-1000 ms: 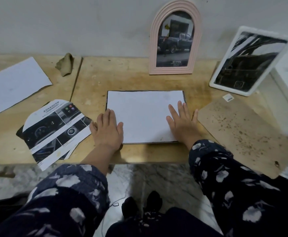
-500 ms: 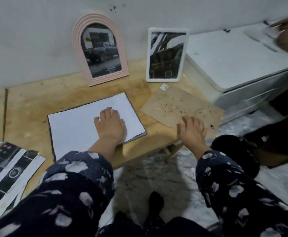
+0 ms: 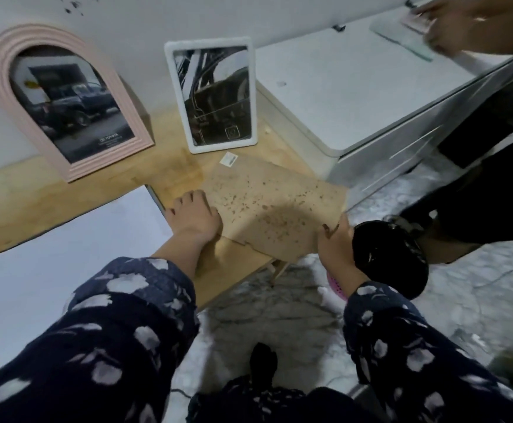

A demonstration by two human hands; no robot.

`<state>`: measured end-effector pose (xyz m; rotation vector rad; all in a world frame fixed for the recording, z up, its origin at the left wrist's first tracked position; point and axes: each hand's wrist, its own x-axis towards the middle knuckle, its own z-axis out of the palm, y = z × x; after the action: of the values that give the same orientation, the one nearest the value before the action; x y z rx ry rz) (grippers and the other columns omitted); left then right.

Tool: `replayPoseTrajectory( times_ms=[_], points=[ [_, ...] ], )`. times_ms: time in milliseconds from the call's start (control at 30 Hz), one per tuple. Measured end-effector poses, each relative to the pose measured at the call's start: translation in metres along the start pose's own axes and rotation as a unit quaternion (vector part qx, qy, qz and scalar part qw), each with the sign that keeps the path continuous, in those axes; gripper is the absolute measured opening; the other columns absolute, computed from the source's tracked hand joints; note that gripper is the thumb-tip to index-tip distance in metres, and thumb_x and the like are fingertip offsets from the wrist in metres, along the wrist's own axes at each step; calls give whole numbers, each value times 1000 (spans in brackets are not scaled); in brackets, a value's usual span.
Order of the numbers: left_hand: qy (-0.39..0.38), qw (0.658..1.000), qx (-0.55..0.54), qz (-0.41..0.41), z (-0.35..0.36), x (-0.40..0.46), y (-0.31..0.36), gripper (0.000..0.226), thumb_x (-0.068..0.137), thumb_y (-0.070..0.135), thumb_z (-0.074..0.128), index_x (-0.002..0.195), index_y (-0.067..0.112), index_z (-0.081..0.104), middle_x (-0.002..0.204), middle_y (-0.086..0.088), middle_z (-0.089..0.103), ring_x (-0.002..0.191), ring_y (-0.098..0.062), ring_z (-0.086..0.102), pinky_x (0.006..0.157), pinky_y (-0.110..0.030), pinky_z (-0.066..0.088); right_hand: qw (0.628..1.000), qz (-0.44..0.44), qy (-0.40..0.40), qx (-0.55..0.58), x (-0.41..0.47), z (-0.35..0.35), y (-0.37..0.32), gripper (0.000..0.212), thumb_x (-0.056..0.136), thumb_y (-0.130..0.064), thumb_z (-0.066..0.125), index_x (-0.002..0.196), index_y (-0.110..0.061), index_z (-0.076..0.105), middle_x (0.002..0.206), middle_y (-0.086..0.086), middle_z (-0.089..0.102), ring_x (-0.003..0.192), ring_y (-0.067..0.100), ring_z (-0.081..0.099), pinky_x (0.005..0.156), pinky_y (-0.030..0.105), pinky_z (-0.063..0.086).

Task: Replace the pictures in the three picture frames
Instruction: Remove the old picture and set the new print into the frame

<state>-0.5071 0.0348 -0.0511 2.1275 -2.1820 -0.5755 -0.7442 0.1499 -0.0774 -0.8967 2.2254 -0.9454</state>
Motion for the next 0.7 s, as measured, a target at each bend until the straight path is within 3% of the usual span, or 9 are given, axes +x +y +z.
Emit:
replayPoseTrajectory(
  times_ms=[133,267,367,467,533,700],
  points=[
    [34,997,-51,-41,0,9,7,50,92,40,46,134,14,43,135,-14,46,126,-34,41,106,-47,30,992,51,-18,112,0,13,-3,68,97,-16,46,151,-24,7,144,5,39,124,26,46,94,41,46],
    [36,983,-141,-113,-5,12,9,63,91,52,50,140,14,40,141,-14,41,131,-34,37,109,-48,29,991,38,37,120,3,11,-4,55,95,-16,48,146,-21,27,132,4,51,112,25,54,79,34,46],
    [57,973,-189,-118,-8,3,-1,60,96,54,41,141,15,41,142,-15,39,131,-35,34,108,-48,33,992,3,59,114,0,6,-15,44,92,-29,51,135,-29,41,122,-2,58,101,20,59,69,29,46],
    [87,964,-214,-129,-15,-9,-16,52,99,49,33,137,14,44,137,-16,38,127,-35,35,101,-49,37,995,-3,50,85,-2,9,-33,57,86,-44,50,140,-36,34,136,-1,51,115,23,54,92,43,47],
    [113,959,-209,-152,-24,-20,-33,50,100,47,31,133,12,45,134,-17,38,124,-36,36,97,-48,38,998,-24,32,57,-7,20,-48,64,89,-44,50,147,-28,28,147,0,40,130,24,43,105,44,39],
    [175,939,-192,-224,-46,-55,-96,47,102,43,29,129,8,46,129,-17,39,120,-35,38,91,-47,40,993,-111,-25,34,-34,62,-91,65,88,-46,52,144,-18,34,140,6,47,126,26,48,104,43,42]
  ],
)
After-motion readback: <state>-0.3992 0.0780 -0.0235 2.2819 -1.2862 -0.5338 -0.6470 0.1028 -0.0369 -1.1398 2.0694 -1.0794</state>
